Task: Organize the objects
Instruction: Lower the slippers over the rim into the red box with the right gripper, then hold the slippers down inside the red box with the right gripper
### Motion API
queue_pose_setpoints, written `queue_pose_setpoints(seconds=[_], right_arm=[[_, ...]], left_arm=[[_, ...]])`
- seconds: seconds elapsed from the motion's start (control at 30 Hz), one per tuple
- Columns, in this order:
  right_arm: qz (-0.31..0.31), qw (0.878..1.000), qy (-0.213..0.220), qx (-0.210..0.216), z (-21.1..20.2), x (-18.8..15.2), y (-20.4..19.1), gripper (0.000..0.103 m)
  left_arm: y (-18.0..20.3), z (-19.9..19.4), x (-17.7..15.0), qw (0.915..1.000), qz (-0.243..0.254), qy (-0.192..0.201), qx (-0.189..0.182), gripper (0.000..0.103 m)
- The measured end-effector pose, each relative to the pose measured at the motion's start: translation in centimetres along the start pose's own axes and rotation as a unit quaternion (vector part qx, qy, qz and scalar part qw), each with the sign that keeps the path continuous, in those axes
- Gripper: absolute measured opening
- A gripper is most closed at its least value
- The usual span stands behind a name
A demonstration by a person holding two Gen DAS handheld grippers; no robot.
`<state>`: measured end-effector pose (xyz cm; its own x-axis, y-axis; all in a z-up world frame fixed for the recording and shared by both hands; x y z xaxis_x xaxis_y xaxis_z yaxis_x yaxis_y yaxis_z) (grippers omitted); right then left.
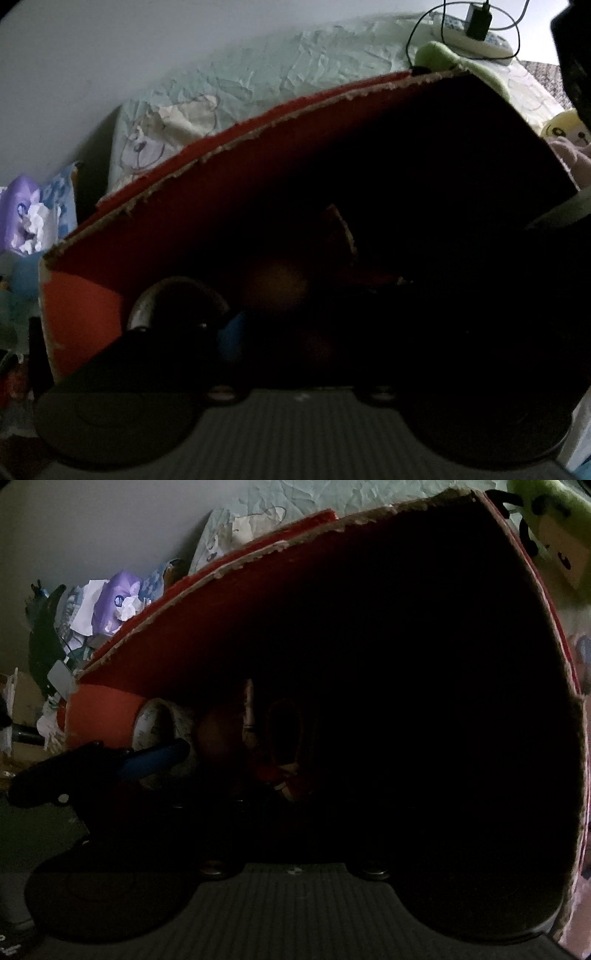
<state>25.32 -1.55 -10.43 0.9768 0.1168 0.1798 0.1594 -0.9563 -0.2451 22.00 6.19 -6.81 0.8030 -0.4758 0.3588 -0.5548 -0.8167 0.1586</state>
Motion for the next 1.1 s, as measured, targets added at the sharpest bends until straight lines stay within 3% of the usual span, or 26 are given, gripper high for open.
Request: queue_pose_setpoints(seconds=[0.4,1.1], right_arm=[[-0.001,1.0,0.031,0.0,0.0,-0.1,0.3,0.032],[-0.008,0.999,0.038,0.011,-0.2,-0.2,0.1,0.033]], left_arm=[[-0.5,1.1,-0.1,0.9991,-0.02,-0.037,-0.006,0.068],[-0.9,1.6,0.0,0.9988,-0.019,-0.044,-0.002,0.067]])
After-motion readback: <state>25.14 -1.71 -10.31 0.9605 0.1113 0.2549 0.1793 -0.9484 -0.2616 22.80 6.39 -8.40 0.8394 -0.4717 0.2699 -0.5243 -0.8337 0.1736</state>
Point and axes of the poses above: each gripper's, at about its wrist camera, not at the fingertips, and z roughly the way its jaws point, y to its right, x to its top, the point moved 6 cm from there along z, roughly the way its jaws point, and after that the axes turned 15 degrees about -x, right-handed, at the moved point
